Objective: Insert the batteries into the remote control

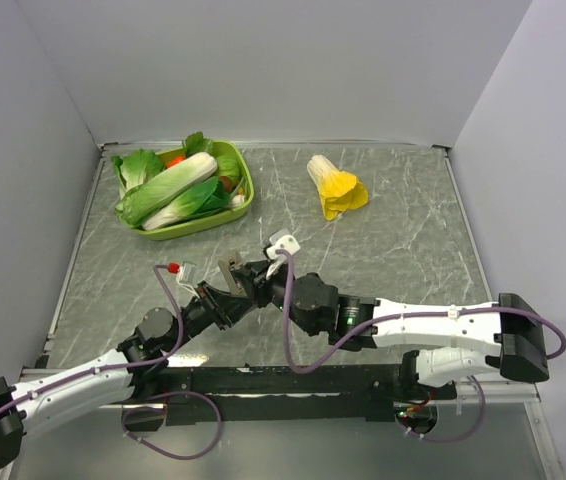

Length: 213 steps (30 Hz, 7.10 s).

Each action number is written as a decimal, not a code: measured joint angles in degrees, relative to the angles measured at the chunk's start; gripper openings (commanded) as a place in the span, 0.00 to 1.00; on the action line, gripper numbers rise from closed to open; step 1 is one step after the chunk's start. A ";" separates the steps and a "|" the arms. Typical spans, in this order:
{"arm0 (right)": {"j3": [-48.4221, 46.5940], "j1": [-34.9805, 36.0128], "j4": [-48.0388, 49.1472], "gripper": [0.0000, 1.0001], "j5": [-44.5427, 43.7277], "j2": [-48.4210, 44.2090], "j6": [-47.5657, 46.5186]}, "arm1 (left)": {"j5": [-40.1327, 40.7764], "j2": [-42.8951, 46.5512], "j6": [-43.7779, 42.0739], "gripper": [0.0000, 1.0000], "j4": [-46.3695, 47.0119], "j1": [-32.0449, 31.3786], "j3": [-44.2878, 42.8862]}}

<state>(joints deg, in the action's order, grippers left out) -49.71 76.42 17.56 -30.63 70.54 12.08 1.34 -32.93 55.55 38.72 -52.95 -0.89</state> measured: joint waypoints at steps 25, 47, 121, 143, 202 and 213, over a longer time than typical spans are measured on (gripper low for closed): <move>-1.75 2.01 5.09 0.03 -4.96 5.03 -3.21 | 1.18 1.73 1.25 0.01 -0.11 0.00 0.00; -2.91 3.23 3.78 0.02 -7.19 6.05 -4.15 | 2.10 3.61 2.64 0.01 -1.53 0.00 0.00; -7.19 3.74 -0.59 0.32 -11.65 11.50 -3.19 | 2.78 3.48 3.61 0.01 -3.28 0.00 0.00; -7.93 2.78 -0.70 0.50 -10.51 12.37 -2.97 | 1.46 2.32 7.82 0.01 0.17 0.04 0.00; -8.44 -21.24 -12.17 0.98 41.86 -5.68 6.25 | -6.75 -1.99 7.52 0.01 11.17 0.00 0.00; -5.09 -25.18 -7.63 0.90 58.60 0.98 16.55 | -10.82 -4.07 5.90 0.02 13.07 0.00 0.00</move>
<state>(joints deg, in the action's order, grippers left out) -54.81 51.24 9.93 27.97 71.53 28.62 -9.47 -36.99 61.45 51.79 -52.95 -0.89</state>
